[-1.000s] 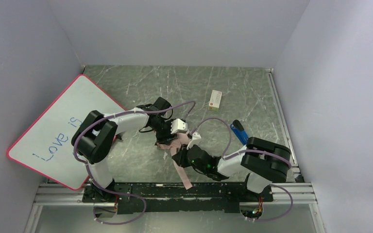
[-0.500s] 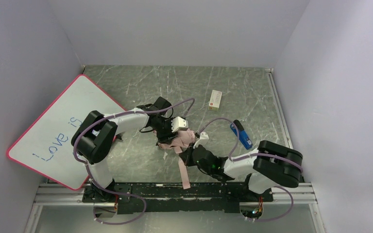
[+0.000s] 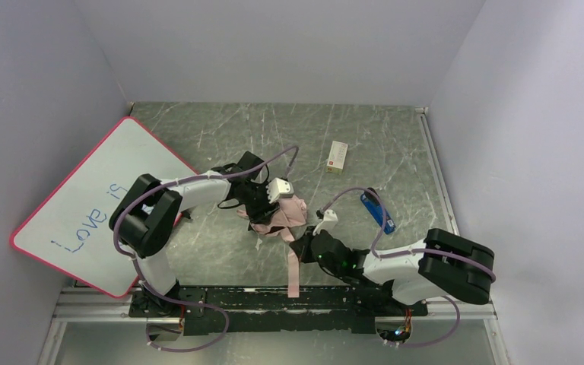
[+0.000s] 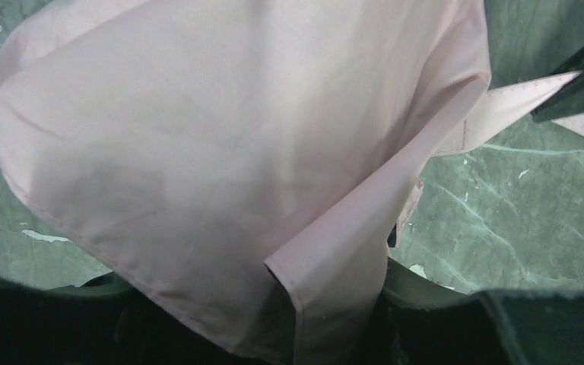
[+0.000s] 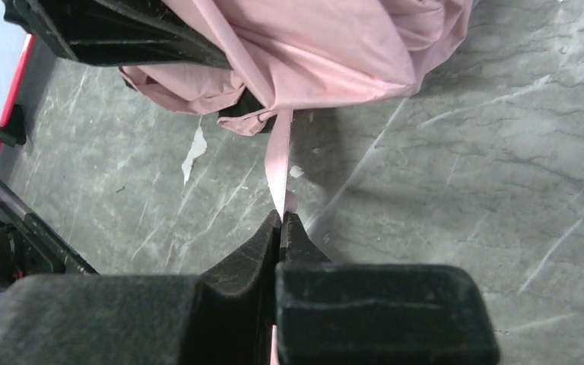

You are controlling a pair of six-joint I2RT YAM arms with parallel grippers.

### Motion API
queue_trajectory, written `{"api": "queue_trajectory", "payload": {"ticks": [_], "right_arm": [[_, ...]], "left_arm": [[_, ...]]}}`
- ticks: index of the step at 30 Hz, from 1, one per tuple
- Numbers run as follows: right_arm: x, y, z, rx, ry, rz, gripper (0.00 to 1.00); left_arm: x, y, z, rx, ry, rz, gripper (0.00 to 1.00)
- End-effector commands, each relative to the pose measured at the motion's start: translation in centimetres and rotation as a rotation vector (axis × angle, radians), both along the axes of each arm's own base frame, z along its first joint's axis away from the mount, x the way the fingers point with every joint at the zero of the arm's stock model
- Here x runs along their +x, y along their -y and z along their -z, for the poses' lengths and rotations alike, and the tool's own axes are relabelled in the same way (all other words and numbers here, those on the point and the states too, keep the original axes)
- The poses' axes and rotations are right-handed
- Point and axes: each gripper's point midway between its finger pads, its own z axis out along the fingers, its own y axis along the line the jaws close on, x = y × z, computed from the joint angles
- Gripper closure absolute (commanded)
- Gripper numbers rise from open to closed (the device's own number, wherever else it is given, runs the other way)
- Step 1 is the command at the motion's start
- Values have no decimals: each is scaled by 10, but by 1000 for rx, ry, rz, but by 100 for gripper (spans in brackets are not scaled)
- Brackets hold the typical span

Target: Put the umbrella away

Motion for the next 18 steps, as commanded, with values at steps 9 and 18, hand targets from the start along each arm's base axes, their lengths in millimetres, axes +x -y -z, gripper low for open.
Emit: {"api": "queue_trajectory", "payload": {"ticks": [9, 18], "right_arm": [[-45, -11, 11, 80, -138, -183, 100], [-50, 6, 30, 19, -210, -127, 100]], "left_arm": [[44, -17, 4, 117, 222, -197, 95], [38, -17, 19, 206, 274, -182, 95]]}}
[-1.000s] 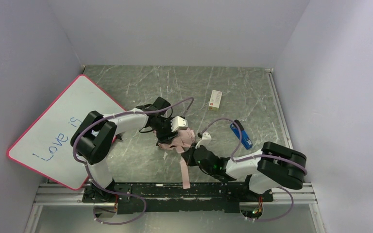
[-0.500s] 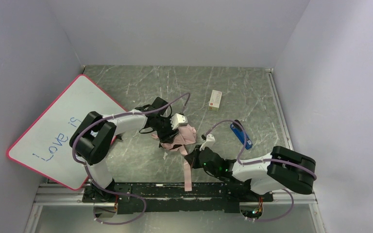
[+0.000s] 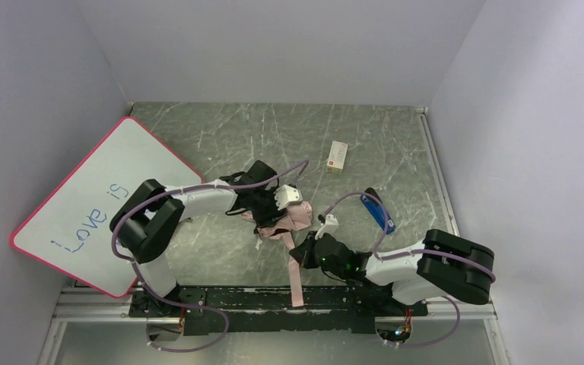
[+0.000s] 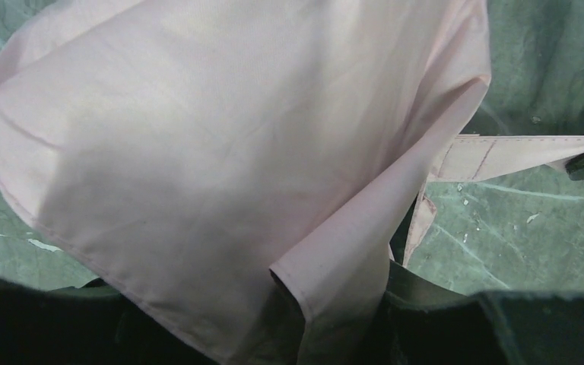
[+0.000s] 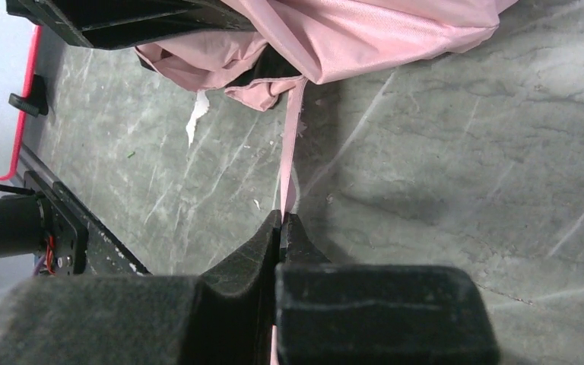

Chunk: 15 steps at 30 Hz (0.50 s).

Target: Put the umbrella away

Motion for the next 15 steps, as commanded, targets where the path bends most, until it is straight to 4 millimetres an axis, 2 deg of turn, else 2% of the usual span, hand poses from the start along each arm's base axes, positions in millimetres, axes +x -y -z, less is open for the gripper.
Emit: {"api": "queue_trajectory", "payload": {"ticks": [1, 8, 11, 15], "right_arm": [[-28, 9, 23, -65, -109, -75, 100], [-29, 16, 26, -107, -101, -83, 100], [-37, 11, 22, -72, -109, -131, 100], [-47, 14, 27, -65, -133, -162, 99]], "left_arm": [[41, -33, 18, 162, 183, -139, 95], [33, -36, 31, 214, 214, -116, 95], [34, -35, 34, 218, 209, -112, 95], [34, -34, 37, 229, 213, -107, 95]]}}
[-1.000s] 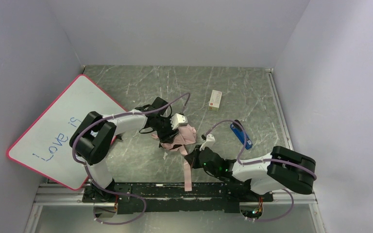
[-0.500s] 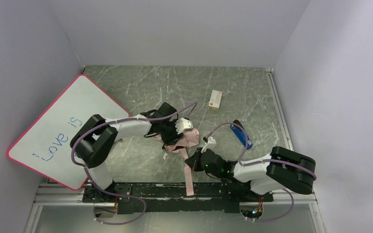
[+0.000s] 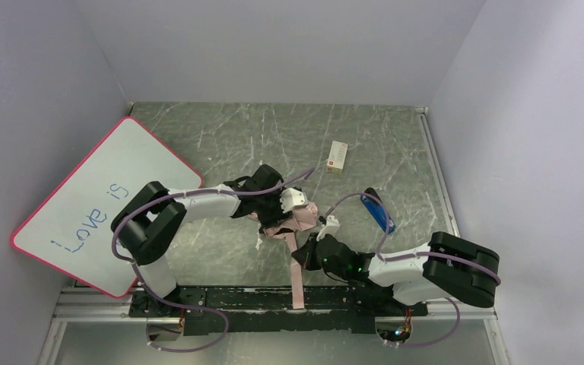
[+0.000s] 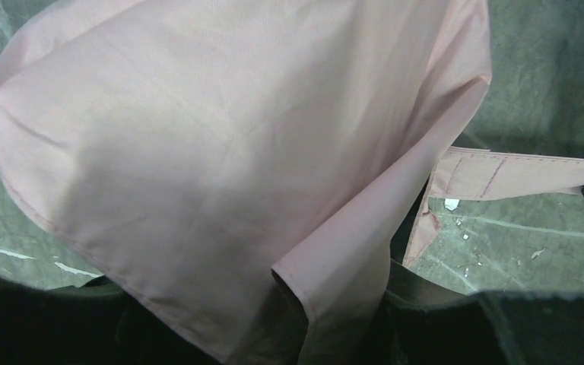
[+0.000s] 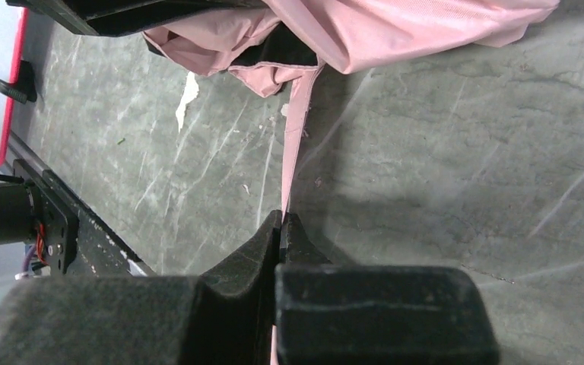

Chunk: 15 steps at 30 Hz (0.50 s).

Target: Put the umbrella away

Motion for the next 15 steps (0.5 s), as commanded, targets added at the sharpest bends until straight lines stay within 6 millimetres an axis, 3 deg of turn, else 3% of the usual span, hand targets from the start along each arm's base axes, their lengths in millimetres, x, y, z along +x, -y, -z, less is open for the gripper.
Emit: {"api": "queue_trajectory", "payload": {"ticks": [1, 4, 13, 15], "right_arm": [[-43, 9, 24, -38, -115, -150, 97], [-43, 11, 27, -45, -116, -146, 90], [-42, 7, 23, -26, -106, -150, 87], [-37, 13, 20, -36, -83, -117, 80]], "left_arm": [[32, -51, 38, 227, 122, -134, 95], [29, -50, 41, 235, 118, -117, 95], [24, -56, 46, 280, 131, -83, 95], [23, -57, 45, 282, 136, -79, 95]]}}
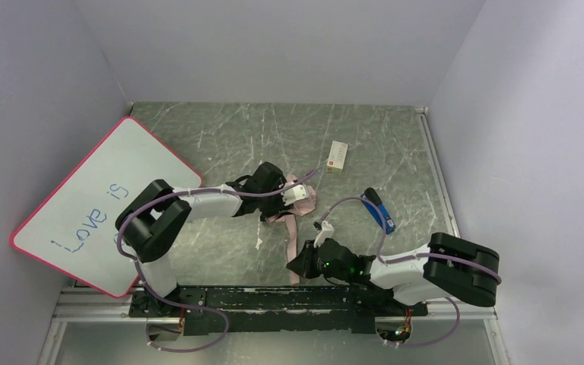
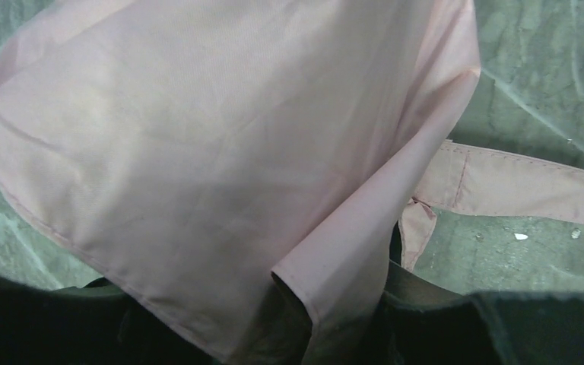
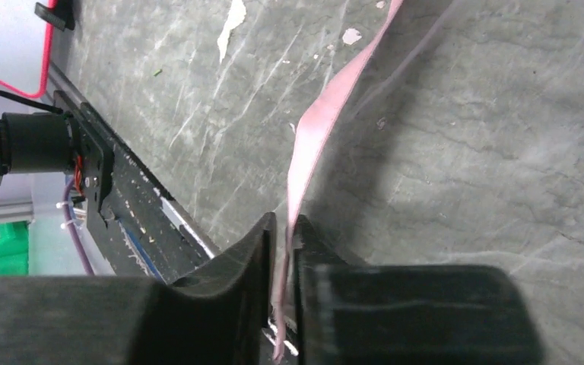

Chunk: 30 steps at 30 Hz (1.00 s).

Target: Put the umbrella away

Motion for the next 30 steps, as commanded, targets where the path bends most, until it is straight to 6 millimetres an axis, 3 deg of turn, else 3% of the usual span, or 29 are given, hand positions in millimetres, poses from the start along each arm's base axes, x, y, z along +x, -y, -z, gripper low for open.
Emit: {"api": "queue_trajectory", "payload": {"ticks": [1, 7, 9, 16, 21, 23, 26, 30], "right_arm": [[-2, 29, 20, -108, -4, 40, 75], [29, 59, -13, -134, 98, 250, 54], [38, 78, -21, -156, 122, 346, 54], [76, 122, -85, -217, 331, 585, 53], [94, 139, -123, -372, 455, 643, 48], [103, 147, -129, -469, 489, 646, 44], [133, 153, -135, -510, 481, 608, 39], [187, 167, -149, -390, 463, 531, 35]], "left_arm": [[-21, -57, 51, 248, -67, -32, 95], [-22, -56, 52, 250, -61, -24, 95], [-22, -55, 52, 249, -60, -22, 95], [-24, -54, 56, 262, -54, -15, 95], [-24, -52, 55, 260, -46, -10, 95], [-25, -52, 56, 265, -42, -8, 95], [-26, -53, 56, 272, -33, -2, 95], [-26, -53, 55, 273, -19, 5, 95]]}}
